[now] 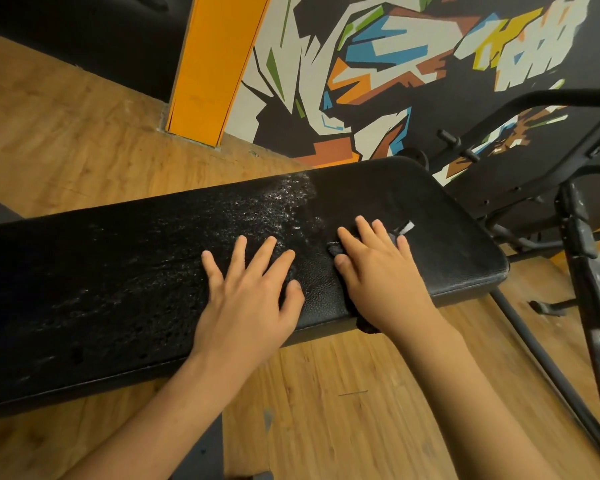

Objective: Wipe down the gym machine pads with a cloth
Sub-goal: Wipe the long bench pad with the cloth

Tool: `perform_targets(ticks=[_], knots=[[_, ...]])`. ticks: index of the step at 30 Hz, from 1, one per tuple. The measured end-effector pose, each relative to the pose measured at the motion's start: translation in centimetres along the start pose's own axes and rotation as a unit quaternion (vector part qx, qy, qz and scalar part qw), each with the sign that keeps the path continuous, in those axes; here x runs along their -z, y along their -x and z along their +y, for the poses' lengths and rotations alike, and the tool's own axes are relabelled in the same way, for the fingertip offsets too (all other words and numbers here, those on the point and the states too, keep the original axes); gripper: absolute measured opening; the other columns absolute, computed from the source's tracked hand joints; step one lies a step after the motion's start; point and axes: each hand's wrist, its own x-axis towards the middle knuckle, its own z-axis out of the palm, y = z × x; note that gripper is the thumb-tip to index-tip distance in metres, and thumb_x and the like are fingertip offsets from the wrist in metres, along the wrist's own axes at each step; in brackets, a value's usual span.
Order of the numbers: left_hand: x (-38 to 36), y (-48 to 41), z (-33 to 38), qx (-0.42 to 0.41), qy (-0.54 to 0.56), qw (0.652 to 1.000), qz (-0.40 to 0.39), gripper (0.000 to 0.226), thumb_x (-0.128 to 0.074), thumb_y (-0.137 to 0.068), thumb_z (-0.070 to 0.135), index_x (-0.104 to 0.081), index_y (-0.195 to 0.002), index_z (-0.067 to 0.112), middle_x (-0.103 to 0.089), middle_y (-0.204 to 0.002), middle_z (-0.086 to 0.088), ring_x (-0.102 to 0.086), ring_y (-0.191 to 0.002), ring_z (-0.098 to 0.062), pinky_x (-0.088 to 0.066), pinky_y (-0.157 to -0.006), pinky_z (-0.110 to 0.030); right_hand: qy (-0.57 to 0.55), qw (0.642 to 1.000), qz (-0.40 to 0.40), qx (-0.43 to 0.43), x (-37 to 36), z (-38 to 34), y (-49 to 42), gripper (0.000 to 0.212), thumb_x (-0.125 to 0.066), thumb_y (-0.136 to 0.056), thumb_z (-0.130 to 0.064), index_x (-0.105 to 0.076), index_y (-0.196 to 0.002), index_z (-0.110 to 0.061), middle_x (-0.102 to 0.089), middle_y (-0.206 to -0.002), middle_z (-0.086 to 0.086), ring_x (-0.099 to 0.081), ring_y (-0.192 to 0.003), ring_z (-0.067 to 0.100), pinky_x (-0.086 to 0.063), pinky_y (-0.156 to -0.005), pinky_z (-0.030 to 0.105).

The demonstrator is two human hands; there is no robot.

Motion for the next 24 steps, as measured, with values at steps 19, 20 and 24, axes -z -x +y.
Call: perform_targets(ticks=[19, 20, 24], knots=[[-0.9, 0.2, 0.1, -0.001, -0.025, 0.999, 0.037, 0.055, -0.031, -0.099, 0.044, -0.059, -0.141, 0.024, -0.053, -0.151, -0.005, -0.047, -0.141, -0.037, -0.040, -0.103, -0.072, -0.014, 0.999, 0.009, -0.035, 0.1, -1.5, -17.0, 0.037, -0.034, -0.110, -0.033, -0.059, -0.129, -0.014, -0.049, -0.143, 0.013, -0.028, -0.146, 0.034, -0.006, -0.118, 0.072], [-1.0, 0.2, 0.0, -0.002, -0.027, 0.999, 0.044, 0.055, -0.032, -0.098, 0.044, -0.059, -0.141, 0.024, -0.054, -0.150, -0.005, -0.048, -0.139, -0.036, -0.042, -0.102, -0.072, -0.015, 0.999, 0.010, -0.032, 0.2, -1.7, -17.7, 0.036, -0.034, -0.110, -0.032, -0.060, -0.127, -0.014, -0.051, -0.138, 0.013, -0.031, -0.143, 0.033, -0.005, -0.118, 0.072], [-1.1, 0.2, -0.1, -0.008, -0.041, 0.997, 0.061, 0.054, -0.034, -0.097, 0.043, -0.062, -0.139, 0.023, -0.057, -0.147, -0.005, -0.053, -0.136, -0.036, -0.046, -0.097, -0.072, -0.014, 0.999, 0.032, -0.027, -0.3, -1.6, -18.4, 0.038, -0.033, -0.111, -0.034, -0.059, -0.130, -0.014, -0.050, -0.140, 0.013, -0.036, -0.140, 0.031, -0.007, -0.119, 0.069]])
